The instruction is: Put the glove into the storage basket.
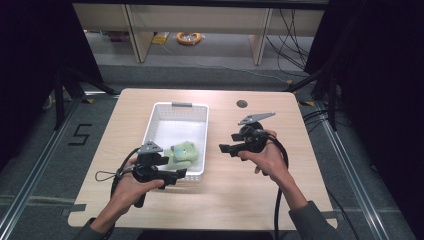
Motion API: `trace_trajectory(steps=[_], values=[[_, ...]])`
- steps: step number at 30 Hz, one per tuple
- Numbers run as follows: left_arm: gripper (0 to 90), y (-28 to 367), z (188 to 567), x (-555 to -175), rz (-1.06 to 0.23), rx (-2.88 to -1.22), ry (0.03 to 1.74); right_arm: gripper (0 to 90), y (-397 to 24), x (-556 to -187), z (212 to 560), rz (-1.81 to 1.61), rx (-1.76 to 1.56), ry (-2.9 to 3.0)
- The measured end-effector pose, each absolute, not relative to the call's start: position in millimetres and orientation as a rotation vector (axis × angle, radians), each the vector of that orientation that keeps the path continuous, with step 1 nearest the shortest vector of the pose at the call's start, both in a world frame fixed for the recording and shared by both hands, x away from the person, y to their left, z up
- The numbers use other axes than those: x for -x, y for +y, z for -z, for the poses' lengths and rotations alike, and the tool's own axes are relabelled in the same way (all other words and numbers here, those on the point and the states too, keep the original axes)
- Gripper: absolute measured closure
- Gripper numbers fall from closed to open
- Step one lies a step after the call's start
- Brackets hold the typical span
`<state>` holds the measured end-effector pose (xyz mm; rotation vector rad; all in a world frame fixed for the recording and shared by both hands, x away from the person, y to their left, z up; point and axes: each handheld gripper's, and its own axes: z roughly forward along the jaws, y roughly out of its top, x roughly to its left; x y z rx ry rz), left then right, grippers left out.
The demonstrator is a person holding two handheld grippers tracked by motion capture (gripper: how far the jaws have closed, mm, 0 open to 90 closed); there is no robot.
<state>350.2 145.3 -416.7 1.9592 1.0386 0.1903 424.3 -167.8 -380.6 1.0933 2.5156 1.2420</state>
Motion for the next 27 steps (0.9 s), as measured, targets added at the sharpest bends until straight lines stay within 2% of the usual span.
trace_trajectory(steps=[15,27], values=[[16.6,134,427,-330,-0.18,-1.966,0.996,33.2,-209,-401,391,-1.277,-1.097,2.451],[16.7,124,432,-319,-0.194,-1.984,0.949,32.4,-219,-386,401,-1.33,-1.14,2.424]])
